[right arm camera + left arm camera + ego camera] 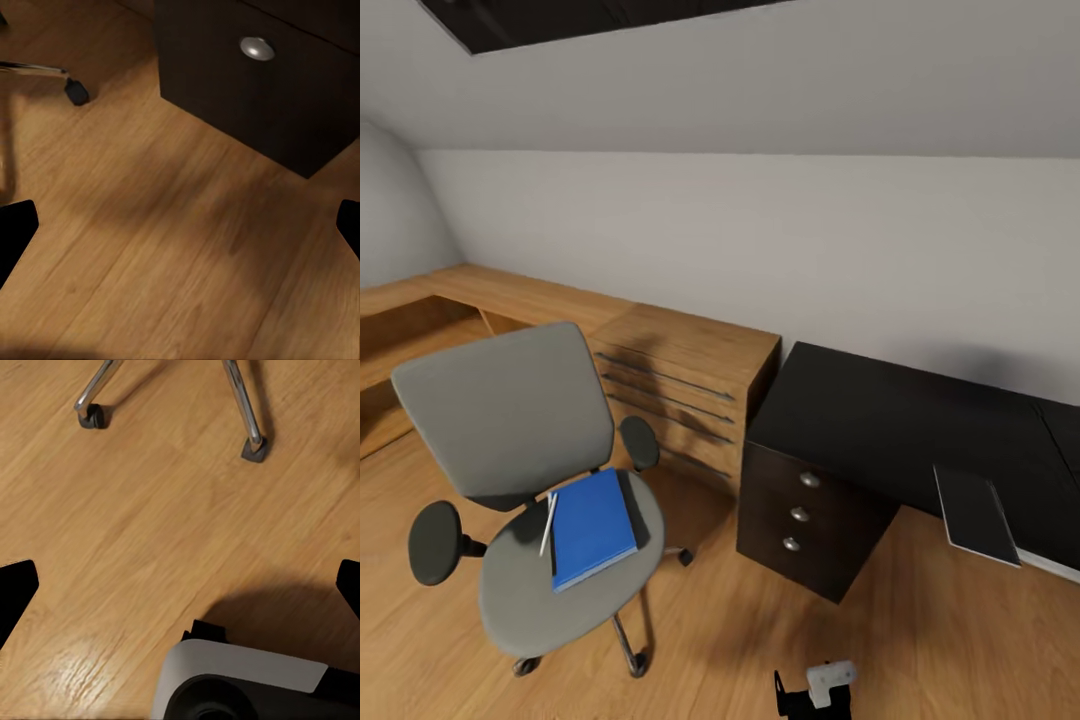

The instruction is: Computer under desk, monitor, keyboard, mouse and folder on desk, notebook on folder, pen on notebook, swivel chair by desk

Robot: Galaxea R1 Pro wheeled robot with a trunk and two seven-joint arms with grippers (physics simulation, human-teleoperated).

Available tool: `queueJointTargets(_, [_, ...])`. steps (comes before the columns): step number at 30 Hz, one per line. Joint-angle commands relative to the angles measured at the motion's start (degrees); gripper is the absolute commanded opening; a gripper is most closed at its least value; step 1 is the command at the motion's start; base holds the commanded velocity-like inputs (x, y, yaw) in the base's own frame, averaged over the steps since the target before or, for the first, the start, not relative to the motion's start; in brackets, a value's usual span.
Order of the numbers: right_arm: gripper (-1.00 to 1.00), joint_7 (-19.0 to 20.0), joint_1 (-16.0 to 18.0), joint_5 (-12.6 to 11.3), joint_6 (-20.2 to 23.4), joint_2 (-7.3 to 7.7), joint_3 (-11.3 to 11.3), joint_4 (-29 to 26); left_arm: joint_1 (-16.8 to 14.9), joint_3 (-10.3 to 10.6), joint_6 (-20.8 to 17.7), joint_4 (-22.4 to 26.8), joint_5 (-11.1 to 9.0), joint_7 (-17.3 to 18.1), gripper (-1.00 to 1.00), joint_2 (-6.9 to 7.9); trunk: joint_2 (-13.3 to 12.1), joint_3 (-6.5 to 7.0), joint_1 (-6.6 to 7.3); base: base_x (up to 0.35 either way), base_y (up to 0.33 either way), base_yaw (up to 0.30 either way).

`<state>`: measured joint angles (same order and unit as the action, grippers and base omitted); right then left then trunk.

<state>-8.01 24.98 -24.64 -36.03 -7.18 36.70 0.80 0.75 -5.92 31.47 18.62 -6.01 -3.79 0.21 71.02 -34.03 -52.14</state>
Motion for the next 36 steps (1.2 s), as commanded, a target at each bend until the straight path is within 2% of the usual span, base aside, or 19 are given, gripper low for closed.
queueJointTargets(1, [1.0, -0.33, 0.04, -0.19, -0.13, 0.0, 0.49, 0.08, 0.04, 0.26, 0.12, 0.0, -0.58, 0.07, 1.0, 0.03, 0.03, -0.08, 0.0, 0.0, 0.0, 0.254])
queueJointTargets(18, [1.0, -0.3, 0.04, -0.23, -0.13, -0.02, 0.53, 0.08, 0.04, 0.15, 0.24, -0.6, -0.58, 0.19, 1.0, 0.06, 0.03, -0.85, 0.0, 0.0, 0.014, 0.234])
queueJointTargets(26, [1.0, -0.26, 0.05, -0.23, -0.1, 0.03, 0.54, 0.08, 0.04, 0.2, 0.26, -0.6, -0.58, 0.19, 1.0, 0.04, 0.03, -0.96, 0.0, 0.0, 0.212, 0.046])
queueJointTargets(36, [1.0, -0.25, 0.05, -0.3, -0.1, -0.04, 0.56, 0.09, 0.04, 0.2, 0.18, -0.6, -0.58, 0.19, 1.0, 0.03, 0.03, -0.97, 0.0, 0.0, 0.031, 0.003])
